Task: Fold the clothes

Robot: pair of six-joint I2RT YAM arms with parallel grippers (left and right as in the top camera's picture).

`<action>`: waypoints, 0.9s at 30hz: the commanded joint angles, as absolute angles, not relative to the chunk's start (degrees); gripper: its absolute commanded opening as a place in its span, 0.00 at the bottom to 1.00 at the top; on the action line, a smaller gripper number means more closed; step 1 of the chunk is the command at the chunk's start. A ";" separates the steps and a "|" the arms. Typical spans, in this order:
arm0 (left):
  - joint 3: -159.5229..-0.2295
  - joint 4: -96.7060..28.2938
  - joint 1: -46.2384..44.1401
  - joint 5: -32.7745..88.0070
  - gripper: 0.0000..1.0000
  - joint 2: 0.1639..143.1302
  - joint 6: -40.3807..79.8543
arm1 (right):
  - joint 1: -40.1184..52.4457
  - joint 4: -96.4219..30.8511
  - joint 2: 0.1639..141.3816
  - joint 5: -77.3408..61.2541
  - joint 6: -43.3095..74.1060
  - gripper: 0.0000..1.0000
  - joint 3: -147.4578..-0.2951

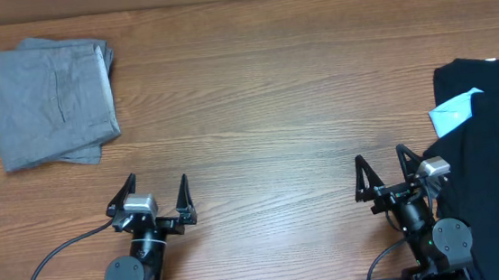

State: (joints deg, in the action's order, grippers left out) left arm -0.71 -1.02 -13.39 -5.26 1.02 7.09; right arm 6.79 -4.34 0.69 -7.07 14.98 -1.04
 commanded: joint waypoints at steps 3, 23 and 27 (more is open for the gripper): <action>-0.25 -3.20 -13.04 -6.57 1.00 0.19 6.37 | 6.57 -4.10 0.34 -7.09 14.98 1.00 -0.47; -0.27 -3.73 -13.04 -6.37 1.00 0.25 6.39 | 6.57 -4.10 0.34 -7.09 14.98 1.00 -0.47; -0.27 -3.73 -13.04 -6.37 1.00 0.25 6.39 | 6.57 -4.10 0.34 -7.09 14.98 1.00 -0.47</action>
